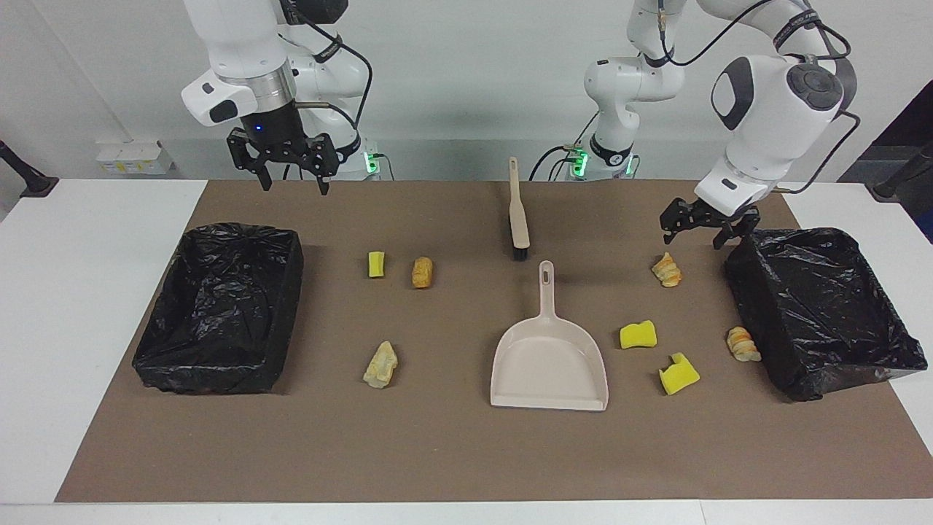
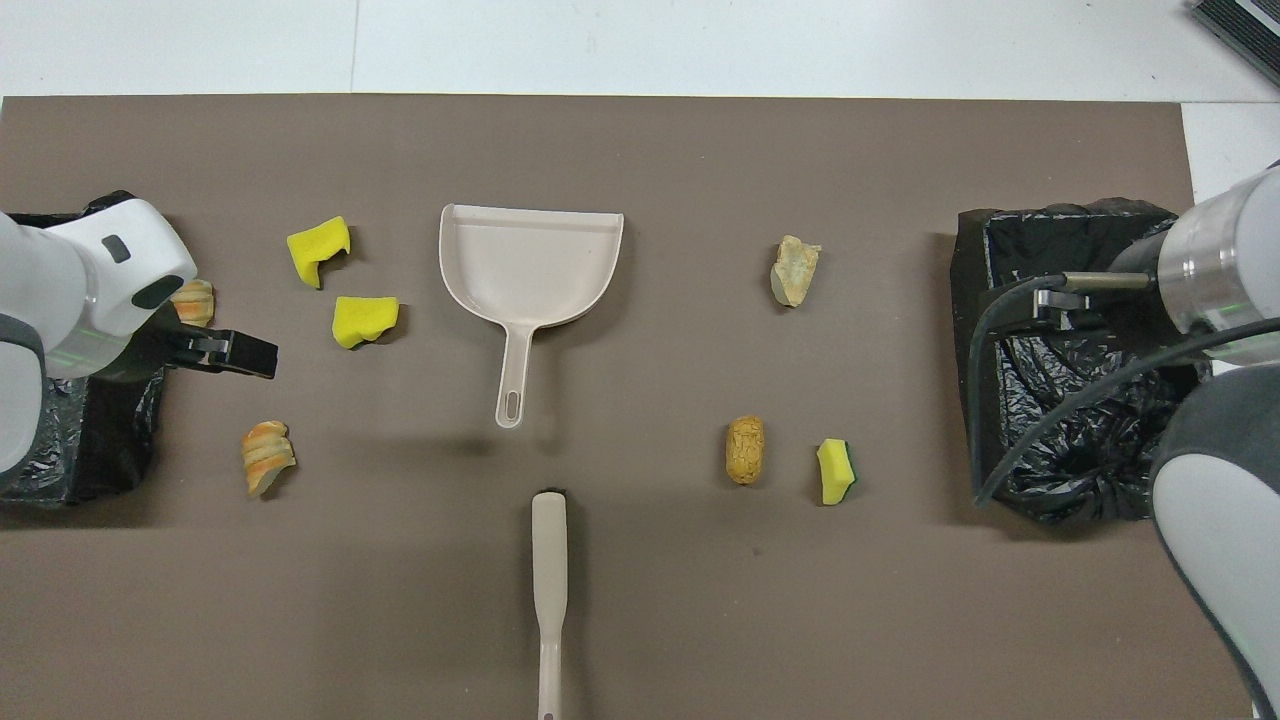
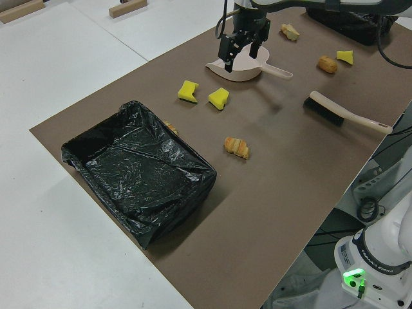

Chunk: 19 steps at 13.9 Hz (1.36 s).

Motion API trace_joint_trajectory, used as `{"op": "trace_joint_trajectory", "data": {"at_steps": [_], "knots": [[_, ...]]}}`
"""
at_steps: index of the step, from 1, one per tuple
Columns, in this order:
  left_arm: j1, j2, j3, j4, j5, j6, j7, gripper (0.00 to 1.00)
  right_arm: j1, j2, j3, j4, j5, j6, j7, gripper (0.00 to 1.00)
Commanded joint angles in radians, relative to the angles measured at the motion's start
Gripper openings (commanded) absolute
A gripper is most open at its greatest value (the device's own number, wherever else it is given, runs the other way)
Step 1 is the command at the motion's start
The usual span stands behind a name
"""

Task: Sweep and dump trash in bin

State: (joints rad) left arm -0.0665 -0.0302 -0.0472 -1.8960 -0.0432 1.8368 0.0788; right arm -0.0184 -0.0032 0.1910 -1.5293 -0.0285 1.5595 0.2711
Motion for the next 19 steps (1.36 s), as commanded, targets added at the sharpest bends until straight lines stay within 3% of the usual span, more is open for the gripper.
{"op": "trace_joint_trajectory", "data": {"at_steps": [1,7,12,14,19], "knots": [[-0.041,-0.103,0.017,-0.135,-0.027,0.059,-0.002,1.00,0.025,-0.023,-0.030,-0.035,-0.007,0.002,-0.007,1.00],[-0.091,-0.235,0.015,-0.326,-0.052,0.110,-0.005,1.00,0.012,-0.012,-0.028,-0.029,0.012,0.042,-0.010,1.00],[-0.213,-0.313,0.015,-0.412,-0.066,0.110,-0.134,1.00,0.012,0.006,-0.027,-0.015,0.002,0.039,-0.018,1.00],[-0.261,-0.388,0.015,-0.503,-0.099,0.154,-0.149,1.00,0.026,0.014,-0.018,-0.014,0.002,0.045,-0.013,1.00],[-0.430,-0.404,0.015,-0.590,-0.109,0.258,-0.287,1.00,0.119,0.139,-0.015,0.070,-0.022,0.095,0.075,1.00]]}}
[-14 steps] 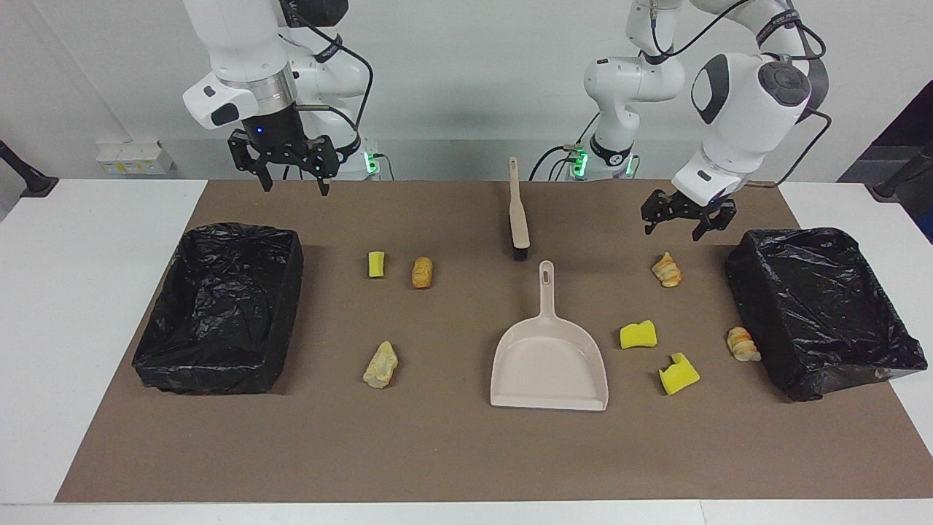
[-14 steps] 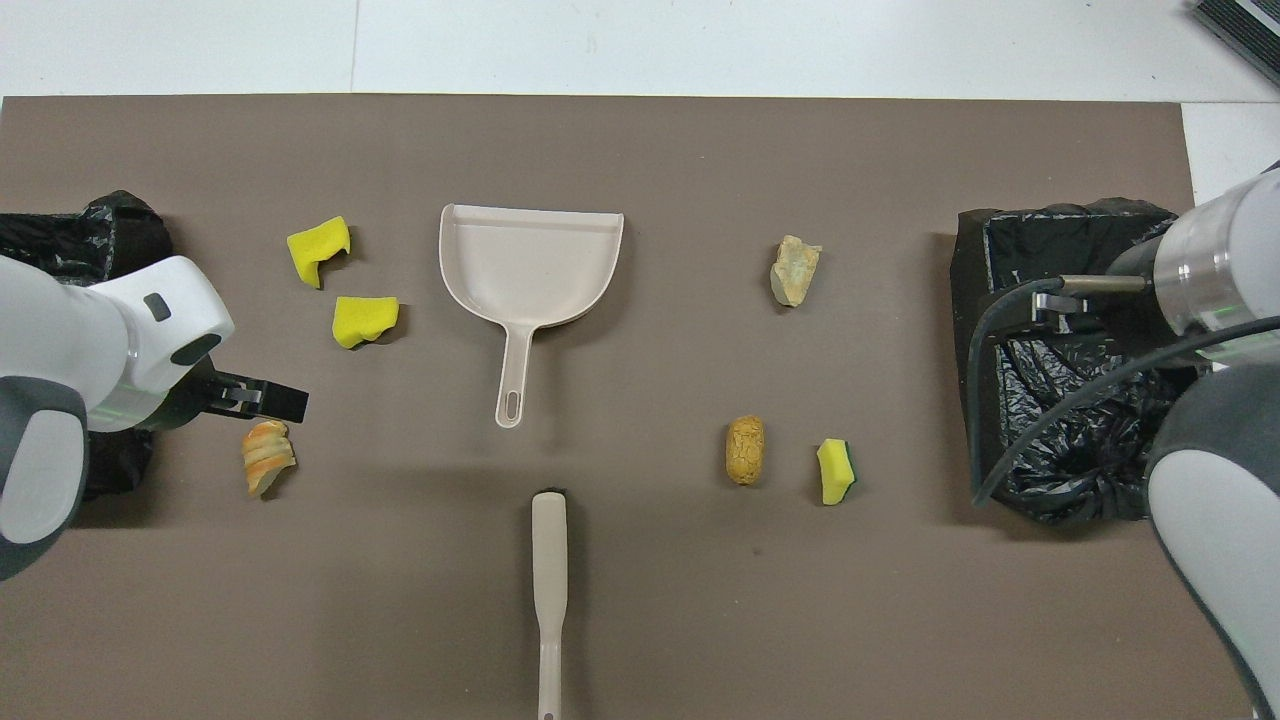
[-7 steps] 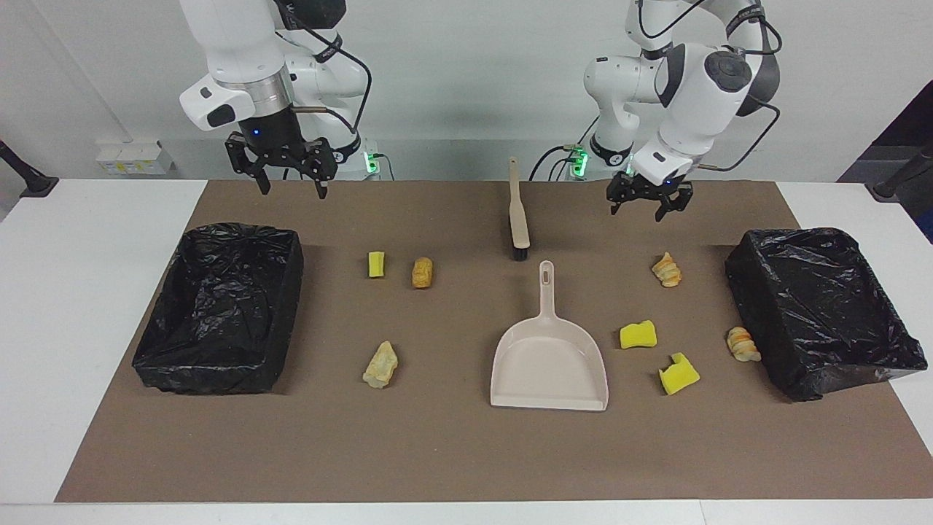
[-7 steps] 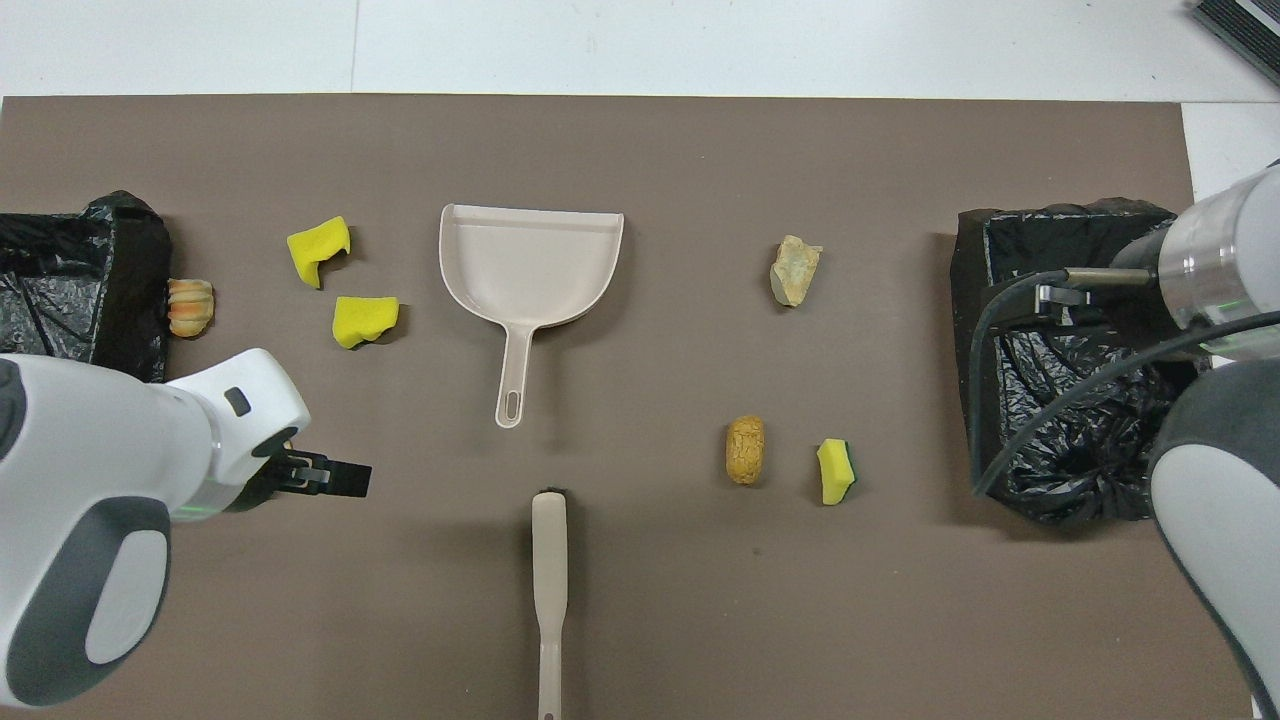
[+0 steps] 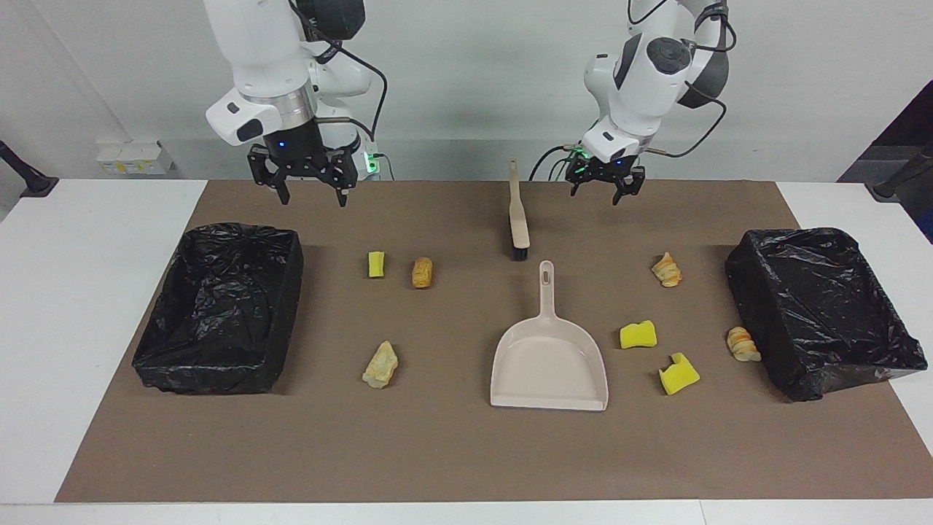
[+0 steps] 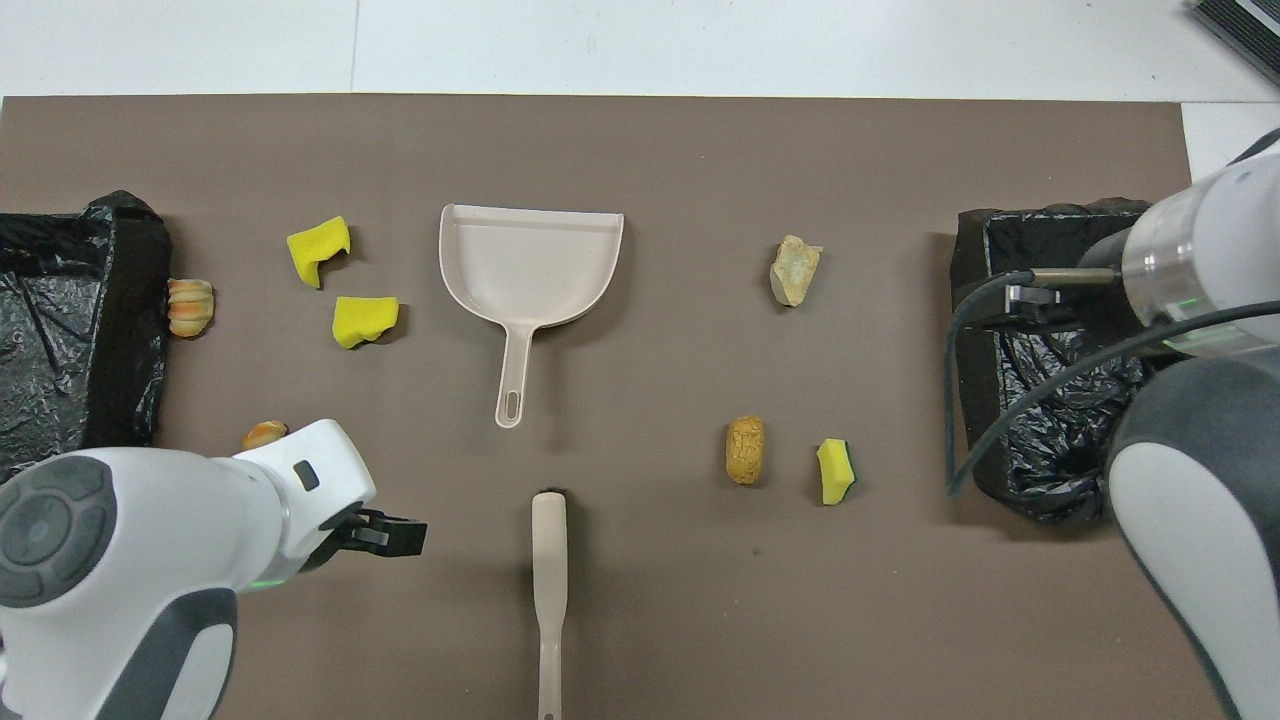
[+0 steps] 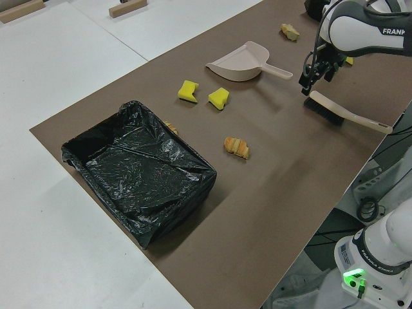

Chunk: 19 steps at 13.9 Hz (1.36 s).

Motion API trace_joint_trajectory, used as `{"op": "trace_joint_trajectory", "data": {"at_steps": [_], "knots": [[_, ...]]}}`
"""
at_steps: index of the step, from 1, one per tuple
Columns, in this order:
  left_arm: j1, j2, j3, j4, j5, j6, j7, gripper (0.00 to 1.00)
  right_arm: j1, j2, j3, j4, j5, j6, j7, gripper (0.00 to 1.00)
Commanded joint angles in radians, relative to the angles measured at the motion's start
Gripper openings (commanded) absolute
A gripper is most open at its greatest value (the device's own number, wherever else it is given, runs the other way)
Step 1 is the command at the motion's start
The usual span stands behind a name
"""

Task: Sweep and dump trash in bin
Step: 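Grasp the beige dustpan handle with the right gripper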

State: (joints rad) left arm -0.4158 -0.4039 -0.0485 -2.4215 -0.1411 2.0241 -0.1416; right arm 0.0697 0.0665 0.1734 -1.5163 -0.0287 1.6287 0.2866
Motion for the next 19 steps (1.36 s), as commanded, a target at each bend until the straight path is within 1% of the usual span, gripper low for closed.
{"op": "trace_joint_trajectory", "data": {"at_steps": [1,3,5,6,7,9,11,12,13,15,16,17,19], "knots": [[-0.134,-0.035,0.016,-0.099,-0.011,0.124,-0.122,1.00,0.050,0.099,0.003,0.068,-0.026,0.051,0.086,1.00],[-0.230,-0.018,0.003,-0.142,-0.011,0.189,-0.241,1.00,0.079,0.159,0.003,0.093,-0.031,0.097,0.100,1.00],[-0.294,-0.012,-0.026,-0.220,-0.011,0.278,-0.309,1.00,0.160,0.219,0.003,0.131,-0.097,0.126,0.178,1.00],[-0.305,-0.012,-0.057,-0.246,-0.011,0.310,-0.356,1.00,0.203,0.261,0.003,0.158,-0.115,0.150,0.227,1.00],[-0.313,-0.010,-0.085,-0.260,-0.011,0.320,-0.390,1.00,0.237,0.310,0.003,0.186,-0.115,0.180,0.270,1.00],[-0.351,-0.010,-0.109,-0.281,-0.011,0.349,-0.462,1.00,0.292,0.372,0.002,0.215,-0.117,0.215,0.330,1.00],[-0.403,-0.007,-0.113,-0.303,-0.011,0.398,-0.539,1.00,0.356,0.436,-0.006,0.272,-0.131,0.212,0.393,1.00],[-0.422,-0.004,-0.114,-0.303,-0.011,0.403,-0.561,1.00,0.386,0.465,-0.006,0.295,-0.143,0.212,0.422,1.00],[-0.426,-0.003,-0.114,-0.304,-0.011,0.407,-0.567,1.00,0.407,0.492,-0.006,0.317,-0.145,0.214,0.462,1.00],[-0.429,-0.004,-0.119,-0.304,-0.011,0.404,-0.592,1.00,0.487,0.571,-0.023,0.373,-0.149,0.226,0.538,1.00],[-0.431,-0.003,-0.122,-0.307,-0.011,0.400,-0.602,0.90,0.525,0.617,-0.050,0.419,-0.154,0.229,0.571,1.00],[-0.442,0.000,-0.125,-0.318,-0.011,0.404,-0.604,0.88,0.554,0.659,-0.073,0.459,-0.152,0.244,0.592,1.00],[-0.445,0.010,-0.125,-0.320,-0.011,0.404,-0.604,0.82,0.574,0.700,-0.068,0.469,-0.152,0.312,0.602,1.00]]}}
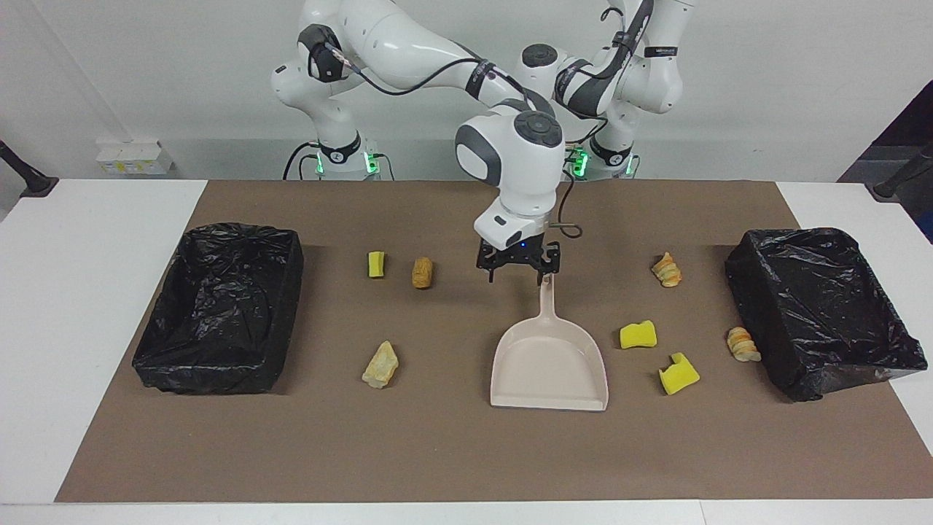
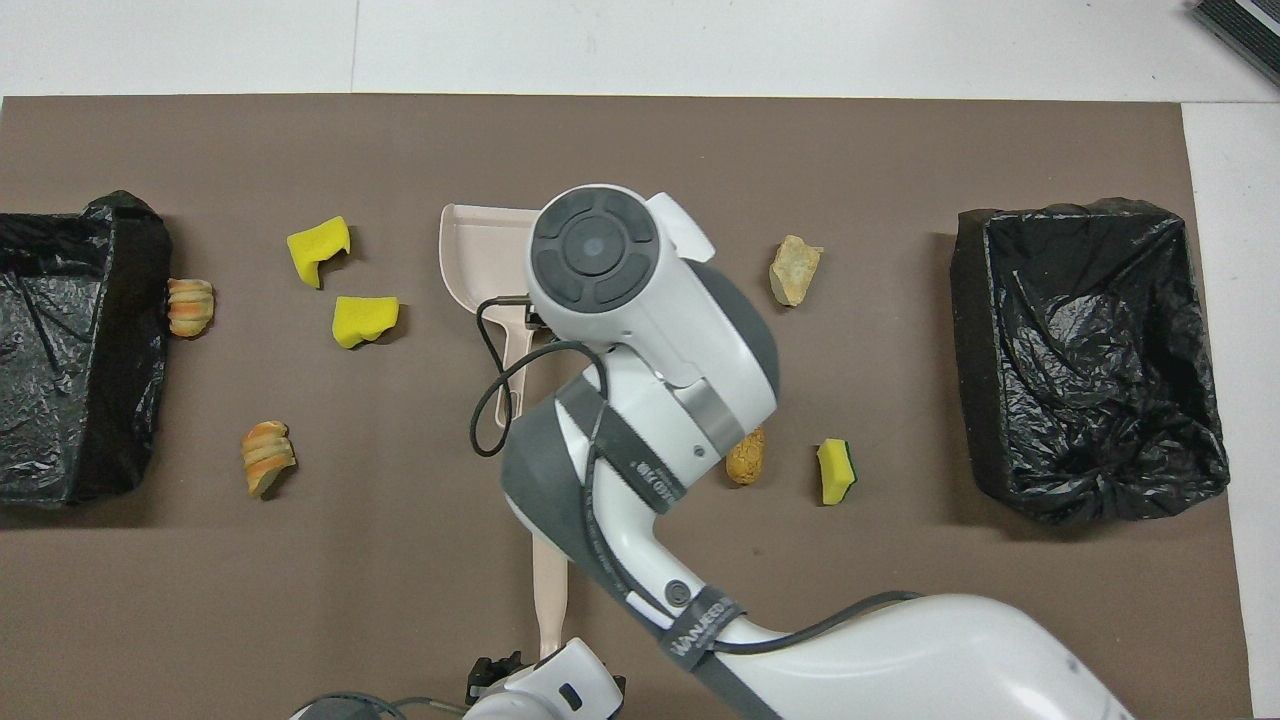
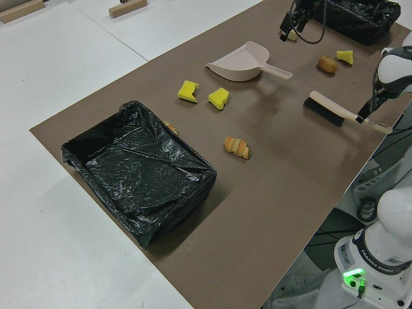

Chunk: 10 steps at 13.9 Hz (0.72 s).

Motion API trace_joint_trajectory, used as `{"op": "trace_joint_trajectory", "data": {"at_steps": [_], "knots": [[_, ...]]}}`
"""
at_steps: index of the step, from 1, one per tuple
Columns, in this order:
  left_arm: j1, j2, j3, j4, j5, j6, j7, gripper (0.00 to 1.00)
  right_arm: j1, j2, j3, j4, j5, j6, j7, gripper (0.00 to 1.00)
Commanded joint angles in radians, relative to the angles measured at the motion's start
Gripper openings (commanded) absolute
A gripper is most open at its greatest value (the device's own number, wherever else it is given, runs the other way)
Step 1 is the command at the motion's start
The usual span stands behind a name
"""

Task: Sweep and dump trash in bin
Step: 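Grasp the beige dustpan handle with the right gripper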

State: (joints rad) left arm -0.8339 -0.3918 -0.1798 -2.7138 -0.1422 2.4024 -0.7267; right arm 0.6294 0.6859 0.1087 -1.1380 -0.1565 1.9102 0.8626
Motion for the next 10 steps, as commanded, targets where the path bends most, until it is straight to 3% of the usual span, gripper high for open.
{"op": "trace_joint_trajectory", "data": {"at_steps": [1,6,8,10], "knots": [[-0.027,0.002,0.007,-0.029,-0.010,0.026,-0.019,0.78,0.038,0.093,-0.007,0.090,-0.025,0.036,0.039,1.00],[-0.025,0.005,0.007,-0.031,-0.010,0.020,-0.020,0.67,0.076,0.110,-0.003,0.080,-0.028,0.061,0.046,1.00],[-0.024,0.005,0.008,-0.031,-0.010,0.020,-0.020,0.56,0.076,0.103,-0.001,0.067,-0.031,0.046,0.046,1.00],[-0.024,0.005,0.008,-0.031,-0.010,0.011,-0.019,0.34,0.076,0.096,0.000,0.060,-0.026,0.041,0.046,1.00]]}}
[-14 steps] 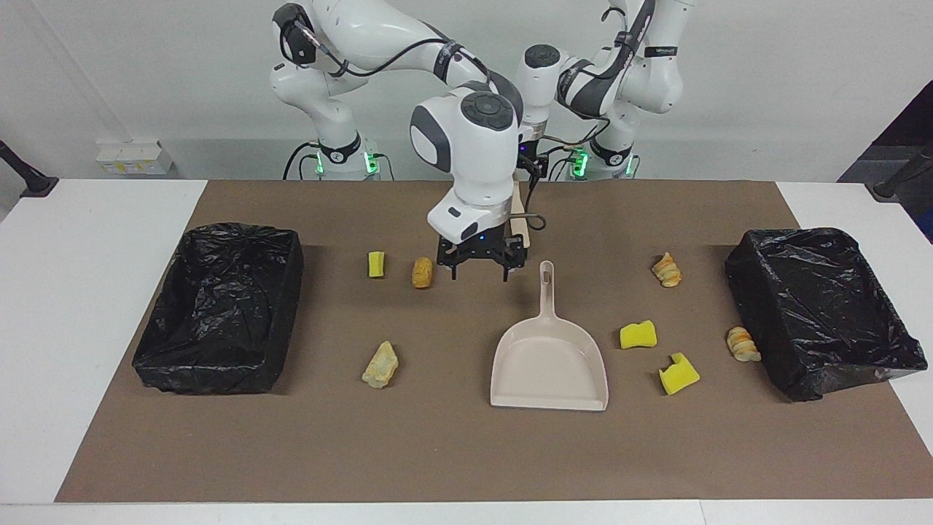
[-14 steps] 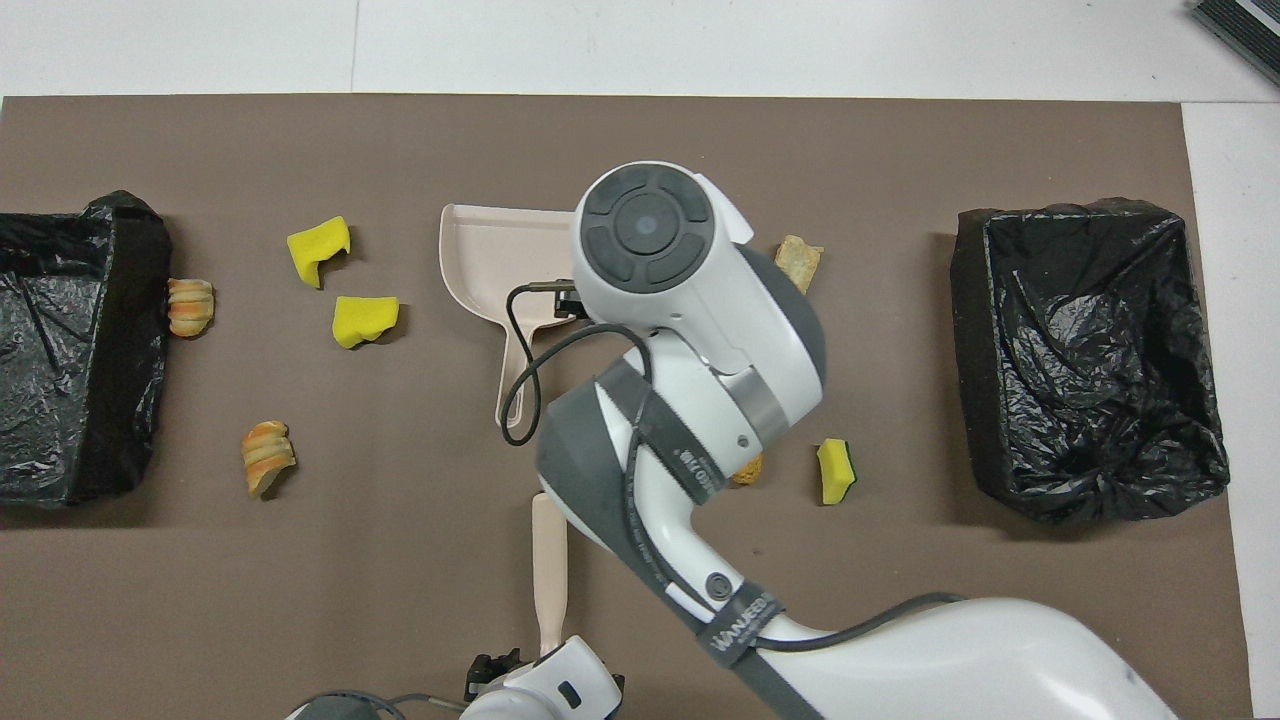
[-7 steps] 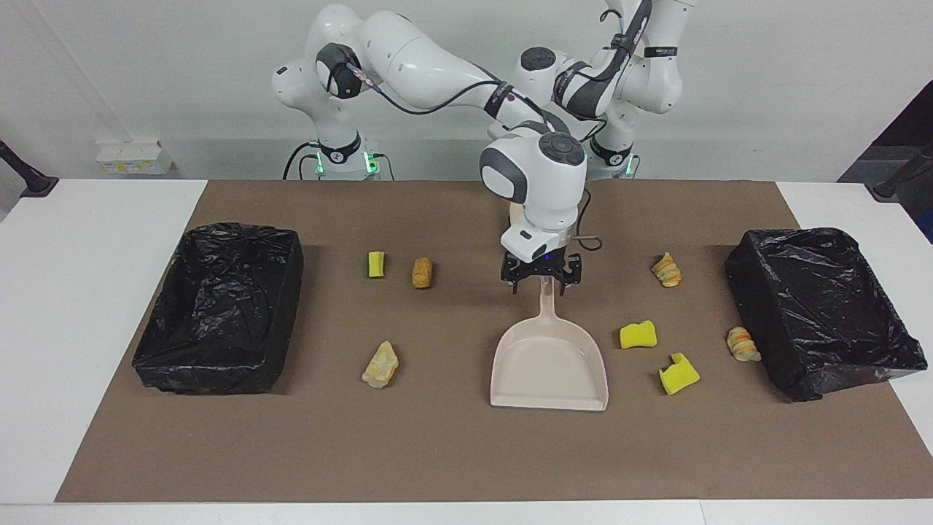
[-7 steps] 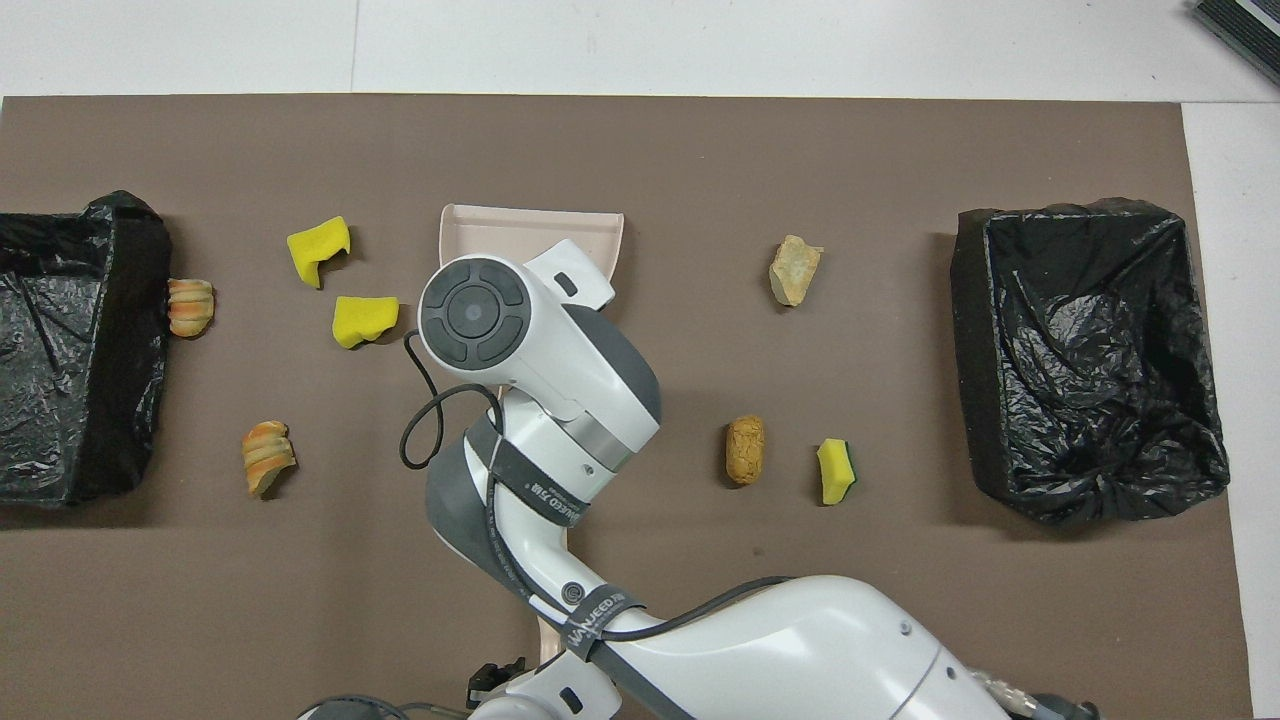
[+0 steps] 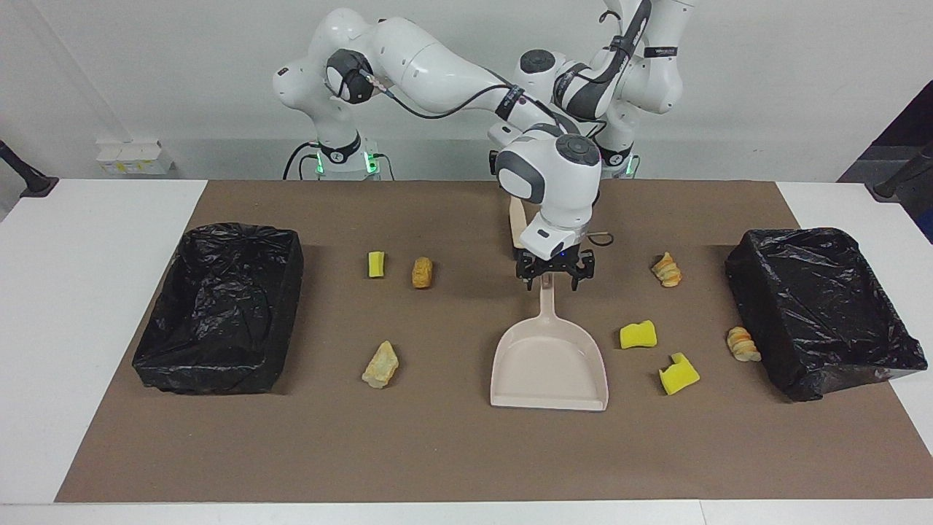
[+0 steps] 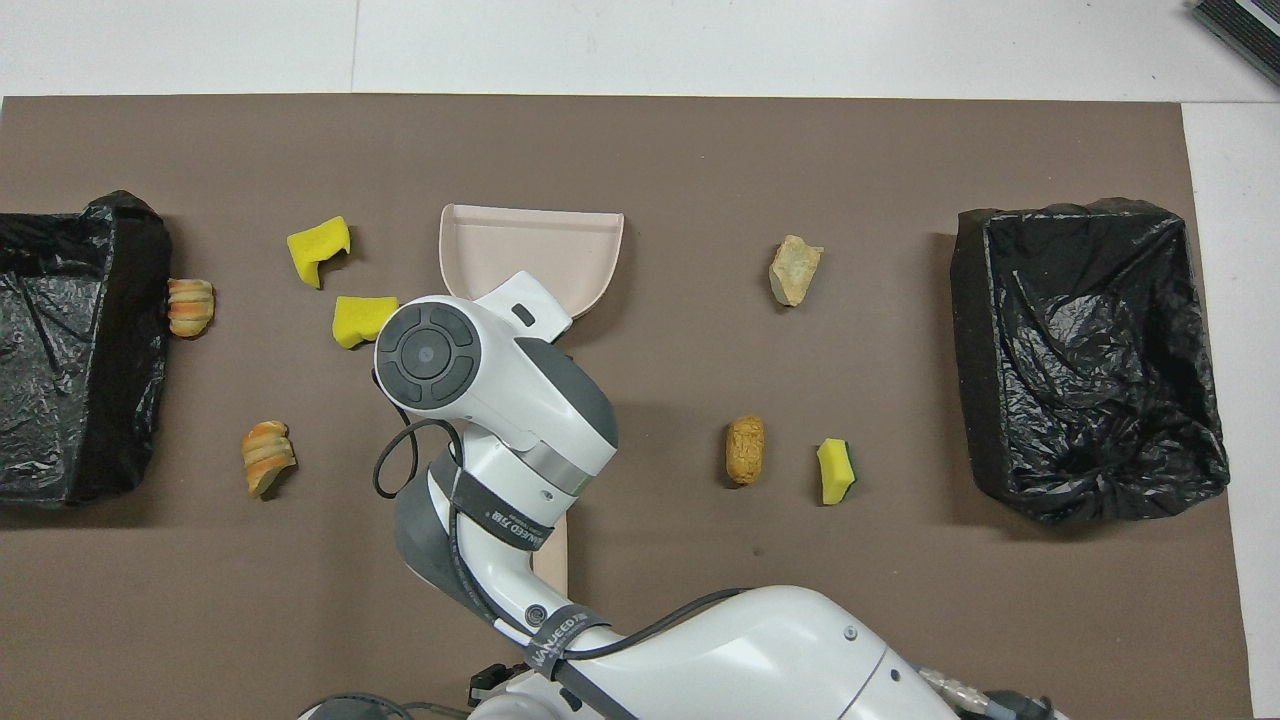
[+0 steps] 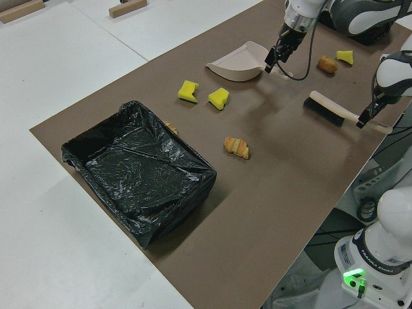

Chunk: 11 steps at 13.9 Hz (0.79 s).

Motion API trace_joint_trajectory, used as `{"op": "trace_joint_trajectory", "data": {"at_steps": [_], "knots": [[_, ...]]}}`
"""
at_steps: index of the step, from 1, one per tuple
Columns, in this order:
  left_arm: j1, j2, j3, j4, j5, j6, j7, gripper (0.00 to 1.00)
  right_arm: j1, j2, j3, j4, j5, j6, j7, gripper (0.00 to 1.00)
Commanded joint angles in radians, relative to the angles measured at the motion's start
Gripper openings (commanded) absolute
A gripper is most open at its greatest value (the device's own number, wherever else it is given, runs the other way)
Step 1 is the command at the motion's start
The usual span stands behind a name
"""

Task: Sweep and dump trash in bin
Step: 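Grasp the beige dustpan handle with the right gripper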

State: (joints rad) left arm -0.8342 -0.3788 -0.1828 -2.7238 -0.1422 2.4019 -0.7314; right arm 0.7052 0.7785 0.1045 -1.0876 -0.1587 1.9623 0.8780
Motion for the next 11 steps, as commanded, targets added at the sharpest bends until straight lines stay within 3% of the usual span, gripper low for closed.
{"op": "trace_joint_trajectory", "data": {"at_steps": [1,2,3,5,11], "knots": [[-0.019,-0.008,0.009,-0.020,-0.010,0.006,-0.020,0.28,0.000,0.005,0.003,0.006,-0.022,-0.010,0.032,1.00],[-0.016,-0.008,0.011,-0.020,-0.010,0.003,-0.014,0.06,0.000,0.004,0.003,0.000,-0.022,-0.008,0.032,0.97],[-0.014,-0.008,0.011,-0.020,-0.010,0.000,-0.014,0.00,0.000,0.004,0.004,-0.003,-0.015,0.000,0.032,0.93],[-0.011,-0.008,0.011,-0.020,-0.010,-0.004,-0.014,0.00,0.000,0.004,0.004,-0.005,-0.002,0.004,0.033,0.84],[0.013,-0.055,0.016,-0.013,-0.008,-0.108,-0.013,0.00,-0.006,-0.002,0.003,-0.049,0.041,0.029,0.041,0.78]]}}
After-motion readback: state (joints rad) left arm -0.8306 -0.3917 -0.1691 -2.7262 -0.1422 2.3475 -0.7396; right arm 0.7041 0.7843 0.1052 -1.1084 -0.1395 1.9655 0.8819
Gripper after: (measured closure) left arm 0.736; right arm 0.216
